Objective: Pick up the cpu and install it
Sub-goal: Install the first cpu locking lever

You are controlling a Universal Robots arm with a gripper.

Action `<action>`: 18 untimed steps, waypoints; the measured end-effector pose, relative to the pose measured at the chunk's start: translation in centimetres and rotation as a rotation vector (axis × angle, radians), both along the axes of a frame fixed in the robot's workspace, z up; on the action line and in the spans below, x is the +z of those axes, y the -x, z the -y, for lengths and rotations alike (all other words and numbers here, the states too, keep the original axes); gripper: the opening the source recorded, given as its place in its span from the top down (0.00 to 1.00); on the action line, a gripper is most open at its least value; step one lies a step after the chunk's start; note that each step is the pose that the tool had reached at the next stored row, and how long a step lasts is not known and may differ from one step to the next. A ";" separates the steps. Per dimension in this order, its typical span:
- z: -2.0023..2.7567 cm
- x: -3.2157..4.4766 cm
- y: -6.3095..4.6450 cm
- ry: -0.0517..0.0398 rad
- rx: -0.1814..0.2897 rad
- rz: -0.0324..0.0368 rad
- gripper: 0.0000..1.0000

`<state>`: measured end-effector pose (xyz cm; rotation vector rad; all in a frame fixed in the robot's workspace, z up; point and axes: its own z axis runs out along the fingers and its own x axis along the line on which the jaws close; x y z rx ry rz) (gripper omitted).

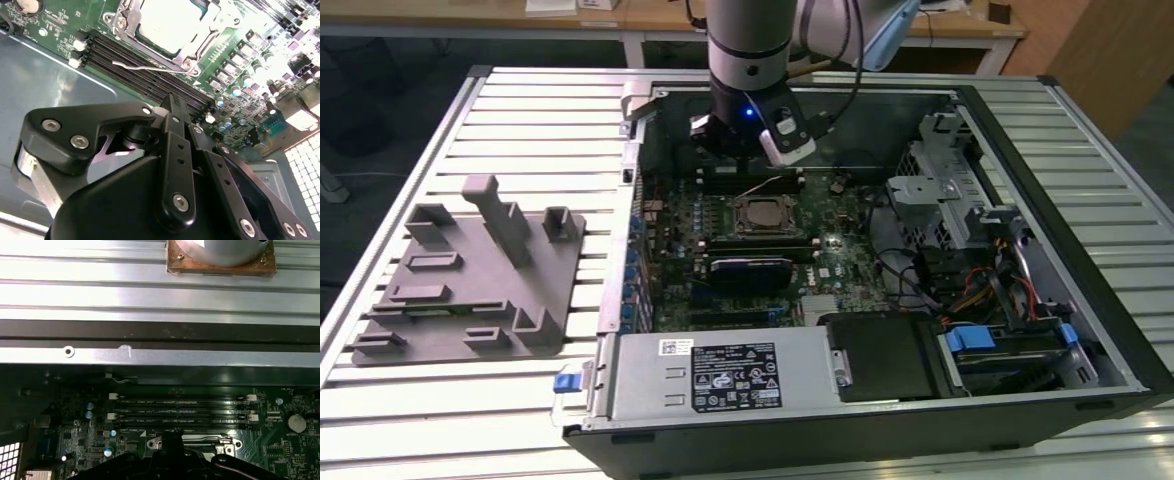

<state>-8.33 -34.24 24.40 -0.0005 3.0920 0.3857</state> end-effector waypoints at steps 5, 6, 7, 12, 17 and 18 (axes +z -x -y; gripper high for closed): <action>0.01 -0.20 0.0 0.0003 -0.010 0.0355 0.89; 0.01 -0.23 0.0 0.0003 -0.013 0.0432 0.89; 0.01 -0.27 0.0 0.0004 -0.016 0.0510 0.89; 0.04 -0.66 0.0 0.0010 -0.042 0.0697 0.89; 0.05 -1.33 0.0 0.0026 -0.092 0.0700 0.89; 0.05 -1.46 0.0 0.0027 -0.101 0.0703 0.89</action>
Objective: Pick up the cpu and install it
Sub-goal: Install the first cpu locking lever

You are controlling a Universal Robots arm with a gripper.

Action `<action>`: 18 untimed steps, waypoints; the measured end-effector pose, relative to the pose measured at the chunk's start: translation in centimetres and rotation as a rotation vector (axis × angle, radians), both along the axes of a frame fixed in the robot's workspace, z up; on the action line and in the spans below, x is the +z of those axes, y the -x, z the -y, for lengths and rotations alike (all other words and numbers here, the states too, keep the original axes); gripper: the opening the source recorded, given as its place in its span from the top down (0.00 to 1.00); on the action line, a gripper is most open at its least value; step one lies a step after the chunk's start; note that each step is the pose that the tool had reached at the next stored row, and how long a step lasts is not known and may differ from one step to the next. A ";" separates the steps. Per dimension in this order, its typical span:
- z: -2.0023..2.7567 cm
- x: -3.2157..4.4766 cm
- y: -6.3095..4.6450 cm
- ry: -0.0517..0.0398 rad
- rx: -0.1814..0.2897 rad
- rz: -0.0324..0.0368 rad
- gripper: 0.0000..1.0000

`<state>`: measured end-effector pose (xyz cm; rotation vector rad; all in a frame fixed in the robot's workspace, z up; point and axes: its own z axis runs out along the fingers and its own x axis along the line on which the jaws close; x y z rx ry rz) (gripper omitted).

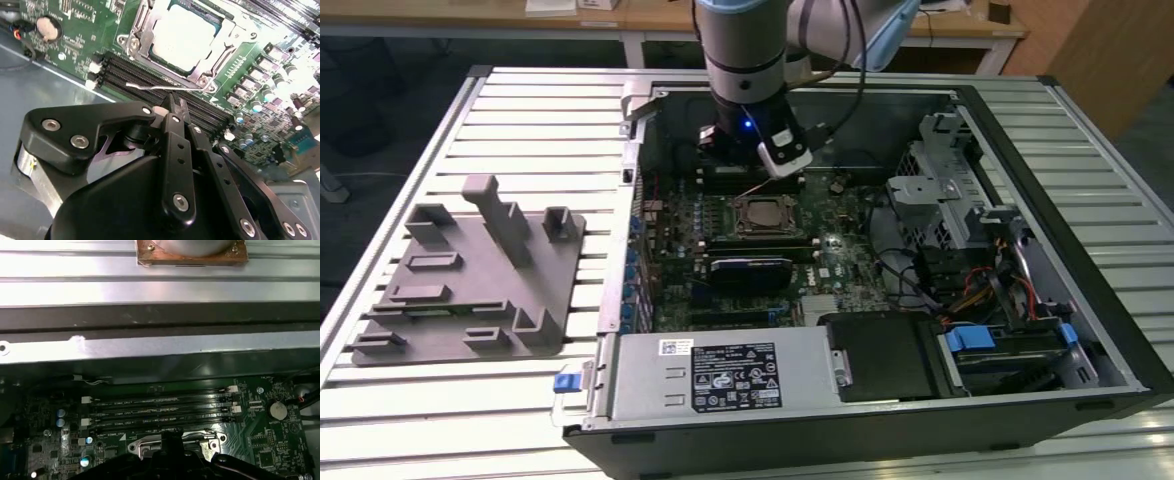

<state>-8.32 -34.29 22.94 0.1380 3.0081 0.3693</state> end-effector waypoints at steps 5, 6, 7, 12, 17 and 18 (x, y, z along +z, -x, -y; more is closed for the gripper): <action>0.04 -0.53 0.0 -0.0010 -0.037 0.0019 0.89; 0.05 -0.64 0.0 -0.0014 -0.045 0.0025 0.89; 0.06 -0.72 0.0 -0.0018 -0.051 0.0033 0.89; 0.06 -1.10 0.0 -0.0036 -0.073 0.0105 0.89; 0.06 -1.35 0.0 -0.0116 -0.077 0.0261 0.89; 0.06 -1.38 0.0 -0.0136 -0.077 0.0307 0.89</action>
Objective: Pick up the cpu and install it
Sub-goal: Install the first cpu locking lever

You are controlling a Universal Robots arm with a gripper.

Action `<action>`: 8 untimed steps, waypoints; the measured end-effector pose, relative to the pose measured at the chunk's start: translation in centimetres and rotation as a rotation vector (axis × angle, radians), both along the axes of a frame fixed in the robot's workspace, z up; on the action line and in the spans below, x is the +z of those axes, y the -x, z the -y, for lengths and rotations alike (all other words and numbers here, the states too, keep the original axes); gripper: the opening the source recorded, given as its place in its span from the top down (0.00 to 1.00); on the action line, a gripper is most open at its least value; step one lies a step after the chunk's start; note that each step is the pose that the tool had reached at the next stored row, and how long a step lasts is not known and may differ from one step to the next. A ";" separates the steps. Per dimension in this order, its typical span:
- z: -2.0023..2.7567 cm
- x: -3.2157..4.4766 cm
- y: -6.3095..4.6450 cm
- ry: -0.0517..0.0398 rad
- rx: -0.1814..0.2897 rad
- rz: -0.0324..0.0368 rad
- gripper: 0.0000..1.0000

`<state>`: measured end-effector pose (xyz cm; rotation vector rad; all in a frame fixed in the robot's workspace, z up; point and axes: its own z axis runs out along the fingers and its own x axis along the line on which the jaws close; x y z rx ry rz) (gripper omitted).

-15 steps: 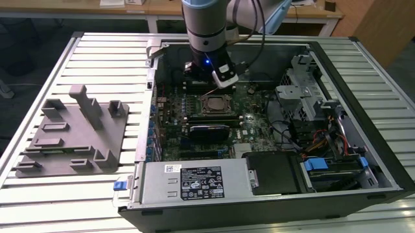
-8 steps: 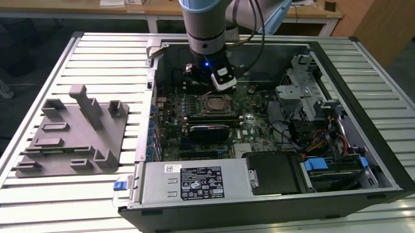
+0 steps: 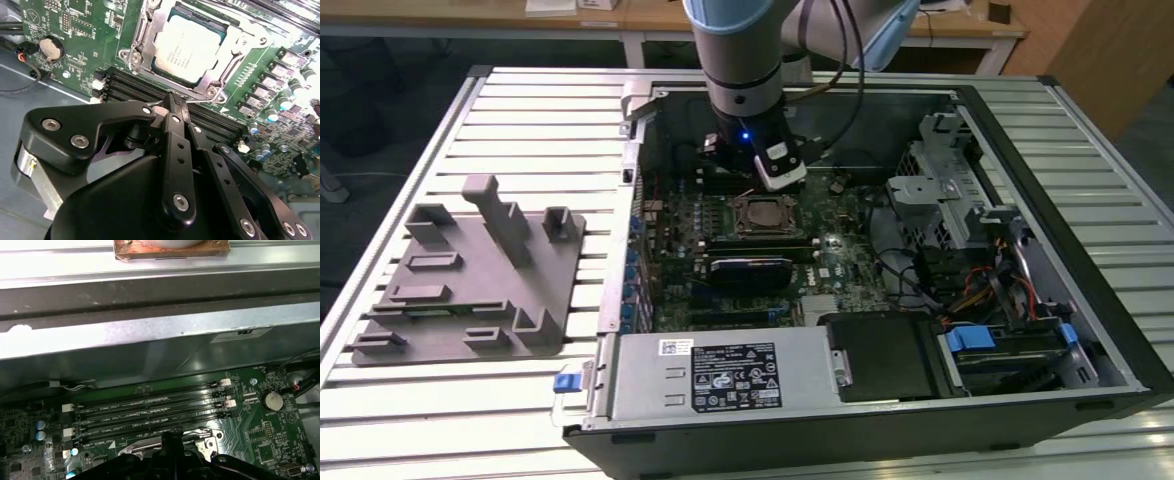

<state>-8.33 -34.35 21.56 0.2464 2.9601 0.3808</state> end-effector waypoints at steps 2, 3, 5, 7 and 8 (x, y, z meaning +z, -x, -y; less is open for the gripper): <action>0.00 -0.06 0.0 -0.0032 0.000 0.0100 0.89; 0.00 -0.09 0.0 -0.0048 0.000 0.0151 0.89; 0.00 -0.15 0.0 -0.0074 0.000 0.0266 0.89; 0.00 -0.23 0.0 -0.0097 0.000 0.0359 0.89; -0.01 -0.27 0.0 -0.0103 0.000 0.0366 0.89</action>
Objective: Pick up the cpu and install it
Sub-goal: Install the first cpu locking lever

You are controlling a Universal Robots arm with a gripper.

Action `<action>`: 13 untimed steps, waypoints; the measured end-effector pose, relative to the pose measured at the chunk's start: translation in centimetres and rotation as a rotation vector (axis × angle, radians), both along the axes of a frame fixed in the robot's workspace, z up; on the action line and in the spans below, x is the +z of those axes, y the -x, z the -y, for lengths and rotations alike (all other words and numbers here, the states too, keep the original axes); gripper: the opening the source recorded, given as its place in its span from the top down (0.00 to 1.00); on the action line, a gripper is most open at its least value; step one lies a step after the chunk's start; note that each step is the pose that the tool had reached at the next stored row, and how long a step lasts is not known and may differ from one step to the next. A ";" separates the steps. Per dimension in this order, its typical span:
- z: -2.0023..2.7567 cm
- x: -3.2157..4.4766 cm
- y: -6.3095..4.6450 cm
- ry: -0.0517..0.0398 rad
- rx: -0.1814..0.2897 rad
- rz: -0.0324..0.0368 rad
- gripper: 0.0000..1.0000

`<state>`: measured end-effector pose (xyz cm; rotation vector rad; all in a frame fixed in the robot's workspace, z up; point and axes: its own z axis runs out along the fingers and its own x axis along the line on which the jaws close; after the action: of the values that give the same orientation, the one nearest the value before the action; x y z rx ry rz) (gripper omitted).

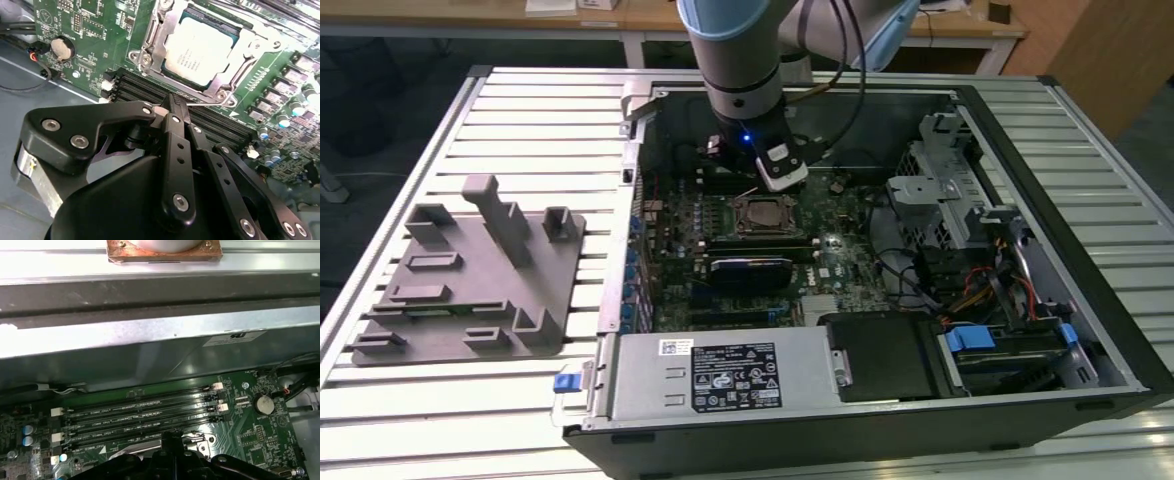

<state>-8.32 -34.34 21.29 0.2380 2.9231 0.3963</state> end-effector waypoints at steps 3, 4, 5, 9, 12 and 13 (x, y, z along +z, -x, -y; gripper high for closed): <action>0.01 0.00 0.0 0.0003 -0.001 -0.0001 0.89; 0.01 0.00 0.0 0.0002 -0.001 -0.0001 0.89; 0.01 0.00 0.0 0.0002 -0.001 -0.0001 0.89; 0.01 -0.19 0.0 0.0001 -0.054 0.0000 0.89; 0.01 -0.43 0.0 0.0001 -0.108 -0.0001 0.89; 0.00 -0.48 0.0 0.0002 -0.124 -0.0002 0.89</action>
<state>-8.32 -34.34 20.81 0.4161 2.8893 0.3768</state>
